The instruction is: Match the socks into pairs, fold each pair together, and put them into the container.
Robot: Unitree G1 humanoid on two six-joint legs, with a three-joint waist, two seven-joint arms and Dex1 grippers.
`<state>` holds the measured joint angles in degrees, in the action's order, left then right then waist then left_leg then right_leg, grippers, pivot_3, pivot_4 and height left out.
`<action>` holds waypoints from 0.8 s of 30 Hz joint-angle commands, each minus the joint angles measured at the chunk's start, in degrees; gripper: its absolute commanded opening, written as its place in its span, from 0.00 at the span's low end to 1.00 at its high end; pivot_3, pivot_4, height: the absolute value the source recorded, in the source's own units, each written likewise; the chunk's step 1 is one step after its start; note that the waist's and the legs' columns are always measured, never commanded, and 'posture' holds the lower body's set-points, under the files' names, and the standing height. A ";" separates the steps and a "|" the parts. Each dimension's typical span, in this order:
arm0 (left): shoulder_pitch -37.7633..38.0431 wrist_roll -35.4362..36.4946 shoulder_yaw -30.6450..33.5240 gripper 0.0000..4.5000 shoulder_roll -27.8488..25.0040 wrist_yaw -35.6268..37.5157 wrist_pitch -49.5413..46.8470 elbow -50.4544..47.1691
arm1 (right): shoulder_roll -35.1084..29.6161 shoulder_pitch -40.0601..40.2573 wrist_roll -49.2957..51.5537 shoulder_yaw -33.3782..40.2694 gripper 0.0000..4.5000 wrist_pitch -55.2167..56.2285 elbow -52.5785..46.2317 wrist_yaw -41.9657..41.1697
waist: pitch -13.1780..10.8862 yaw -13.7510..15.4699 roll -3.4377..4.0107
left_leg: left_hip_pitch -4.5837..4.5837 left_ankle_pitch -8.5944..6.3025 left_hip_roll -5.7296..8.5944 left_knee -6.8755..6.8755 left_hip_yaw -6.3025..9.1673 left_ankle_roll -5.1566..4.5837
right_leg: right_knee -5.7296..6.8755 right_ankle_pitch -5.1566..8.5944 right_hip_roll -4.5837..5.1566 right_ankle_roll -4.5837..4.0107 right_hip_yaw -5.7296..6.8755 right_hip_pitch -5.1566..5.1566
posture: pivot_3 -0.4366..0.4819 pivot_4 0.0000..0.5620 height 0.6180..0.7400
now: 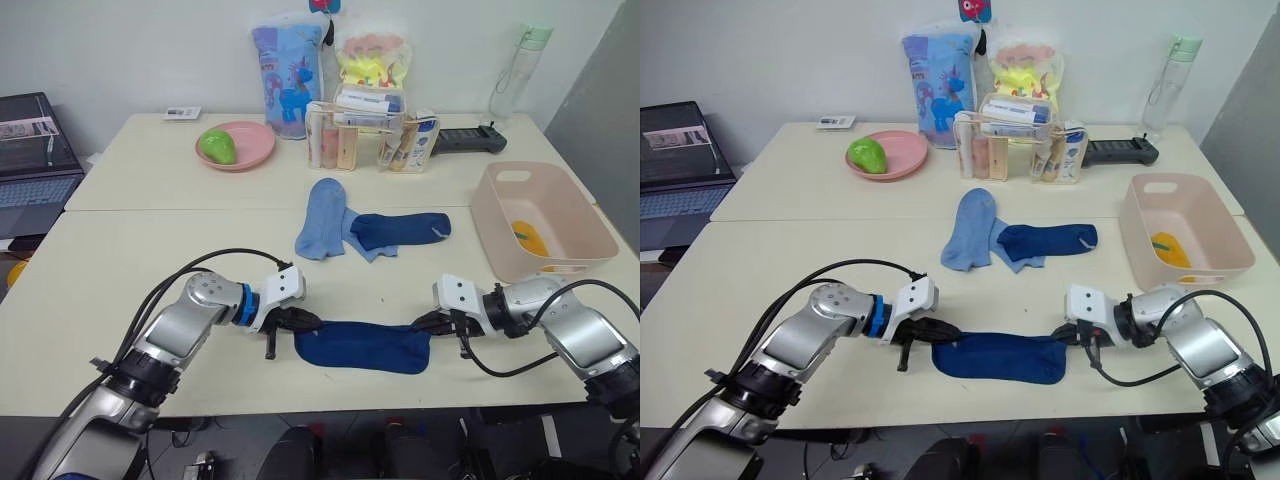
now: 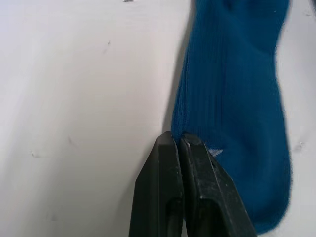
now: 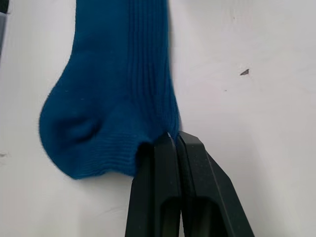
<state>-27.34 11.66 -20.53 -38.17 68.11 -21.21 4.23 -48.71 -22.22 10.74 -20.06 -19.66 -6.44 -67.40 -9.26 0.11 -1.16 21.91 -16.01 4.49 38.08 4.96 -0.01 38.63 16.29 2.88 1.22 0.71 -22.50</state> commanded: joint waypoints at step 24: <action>7.81 3.75 9.36 0.53 2.40 -0.85 9.57 -9.81 | 9.15 11.78 3.45 8.88 0.11 -5.61 -18.76 13.93 | 0.07 -0.06 0.00 | 0.00 0.00 -0.02 -0.06 -0.02 0.01 | 0.08 0.00 0.01 0.00 -0.06 -0.11 | 0.48 0.27 1.00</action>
<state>-20.63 16.67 -9.85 -35.94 67.27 -14.28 -3.31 -40.09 -12.38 15.84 -8.64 -26.38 -23.23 -55.03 -9.19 0.05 -1.17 21.91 -16.01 4.47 38.00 4.94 0.01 38.71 16.29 2.89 1.21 0.66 -22.61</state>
